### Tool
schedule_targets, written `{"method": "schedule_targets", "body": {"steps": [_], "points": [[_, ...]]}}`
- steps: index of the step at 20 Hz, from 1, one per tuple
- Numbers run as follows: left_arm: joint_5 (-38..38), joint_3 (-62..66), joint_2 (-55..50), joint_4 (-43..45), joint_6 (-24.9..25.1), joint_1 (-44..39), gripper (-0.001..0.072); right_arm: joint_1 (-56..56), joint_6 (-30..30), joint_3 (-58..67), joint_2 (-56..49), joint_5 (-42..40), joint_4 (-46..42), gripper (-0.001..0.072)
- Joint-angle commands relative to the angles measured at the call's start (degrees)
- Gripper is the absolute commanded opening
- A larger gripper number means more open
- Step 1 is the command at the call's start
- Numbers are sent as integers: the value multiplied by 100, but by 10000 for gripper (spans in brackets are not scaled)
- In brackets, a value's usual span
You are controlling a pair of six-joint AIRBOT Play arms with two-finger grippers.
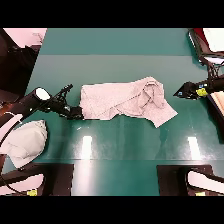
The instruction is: Fold the shirts.
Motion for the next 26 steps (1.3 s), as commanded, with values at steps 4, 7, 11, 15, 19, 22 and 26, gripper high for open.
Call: {"method": "schedule_targets", "body": {"steps": [4,7,11,15,19,22,26], "points": [[190,162,15,-68,-111,2,23,2,-2,-9,-11,-229,-789,304],[-2,551,15,-59,-105,2,22,2,-4,-9,-282,20,-1436,304],[-282,1025,15,-63,-105,2,23,-15,-308,-9,-1019,170,-1460,304],[-426,1069,20,-52,-107,2,23,-238,-573,-9,-1661,151,-1189,304],[-431,1069,20,-87,-111,2,23,-210,-911,-9,-1991,442,-750,303],[-494,1069,20,-90,-120,2,23,33,-1134,-7,-1963,492,-752,73],[-782,1128,31,-92,-155,2,22,92,-1226,-7,-1475,479,-748,11]]}}
